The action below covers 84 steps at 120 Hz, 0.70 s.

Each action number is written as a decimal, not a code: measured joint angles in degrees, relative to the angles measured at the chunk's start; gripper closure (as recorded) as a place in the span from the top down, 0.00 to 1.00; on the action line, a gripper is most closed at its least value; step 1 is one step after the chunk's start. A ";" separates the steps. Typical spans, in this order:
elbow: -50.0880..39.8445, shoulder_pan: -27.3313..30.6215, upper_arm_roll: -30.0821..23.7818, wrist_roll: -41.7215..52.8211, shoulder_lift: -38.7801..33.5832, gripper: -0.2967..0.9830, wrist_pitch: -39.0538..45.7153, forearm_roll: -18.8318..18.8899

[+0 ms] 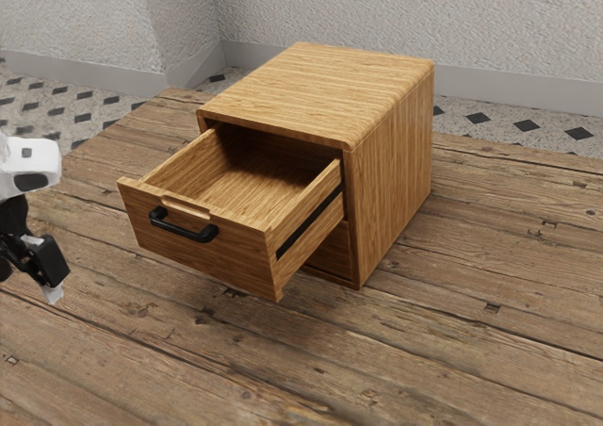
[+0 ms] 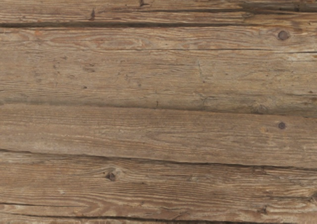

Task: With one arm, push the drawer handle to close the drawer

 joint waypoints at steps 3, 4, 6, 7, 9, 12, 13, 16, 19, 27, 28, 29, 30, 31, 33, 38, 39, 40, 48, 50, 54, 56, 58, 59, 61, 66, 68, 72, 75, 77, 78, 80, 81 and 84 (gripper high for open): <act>-1.47 -0.65 -0.39 -0.28 -0.18 0.68 1.36 0.05; -1.82 -0.81 -0.50 -0.36 -0.13 0.67 1.82 0.07; -2.38 -1.07 -0.67 -0.53 0.07 0.63 2.72 0.10; -2.60 -1.17 -0.75 -0.61 0.21 0.62 3.17 0.11; -2.95 -1.32 -0.86 -0.77 0.54 0.58 4.05 0.14; -3.15 -1.39 -0.96 -0.98 2.14 0.53 5.44 0.28; -3.17 -1.37 -0.99 -1.04 2.74 0.51 5.91 0.33; -3.06 -1.25 -1.04 -1.21 4.77 0.46 7.29 0.46; -2.25 -1.10 -1.08 -1.36 7.63 0.42 8.65 0.66; 1.26 -0.89 -1.16 -1.72 14.95 0.33 11.82 1.26; 1.71 -0.88 -1.17 -1.76 15.65 0.32 12.15 1.38; 2.12 -0.86 -1.17 -1.80 16.27 0.32 12.47 1.49; 2.49 -0.84 -1.17 -1.84 16.80 0.31 12.78 1.59; 2.82 -0.82 -1.18 -1.88 17.25 0.30 13.08 1.69; 3.38 -0.79 -1.18 -1.96 17.99 0.29 13.64 1.87; 4.64 -0.75 -1.19 -2.15 19.72 0.26 14.86 2.35; 4.83 -0.75 -1.20 -2.19 19.95 0.25 15.08 2.43; 4.98 -0.75 -1.20 -2.23 20.15 0.25 15.28 2.51; 6.35 -0.73 -1.39 -2.50 20.95 0.22 16.54 3.00; 6.79 -0.70 -1.59 -2.56 21.04 0.21 16.76 3.08; 7.53 -0.67 -1.87 -2.69 21.16 0.20 17.14 3.22; 7.79 -0.66 -1.96 -2.76 21.22 0.20 17.31 3.27; 8.14 -0.65 -2.02 -2.82 21.38 0.19 17.47 3.32; 8.34 -0.65 -2.05 -2.86 21.55 0.19 17.54 3.34; 8.69 -0.66 -2.09 -2.92 21.92 0.19 17.67 3.38; 9.52 -0.69 -2.16 -3.08 23.01 0.18 17.97 3.46; 9.81 -0.70 -2.19 -3.14 23.46 0.18 18.08 3.48; 10.44 -0.71 -2.26 -3.26 24.43 0.17 18.27 3.54; 10.93 -0.71 -2.35 -3.35 25.22 0.17 18.42 3.57; 11.23 -0.72 -2.42 -3.41 25.69 0.17 18.51 3.59; 11.35 -0.72 -2.45 -3.44 25.88 0.17 18.55 3.60; 11.57 -0.72 -2.50 -3.50 26.22 0.17 18.64 3.62; 11.65 -0.72 -2.52 -3.53 26.38 0.17 18.69 3.63; 11.93 -0.72 -2.56 -3.61 26.96 0.17 18.83 3.65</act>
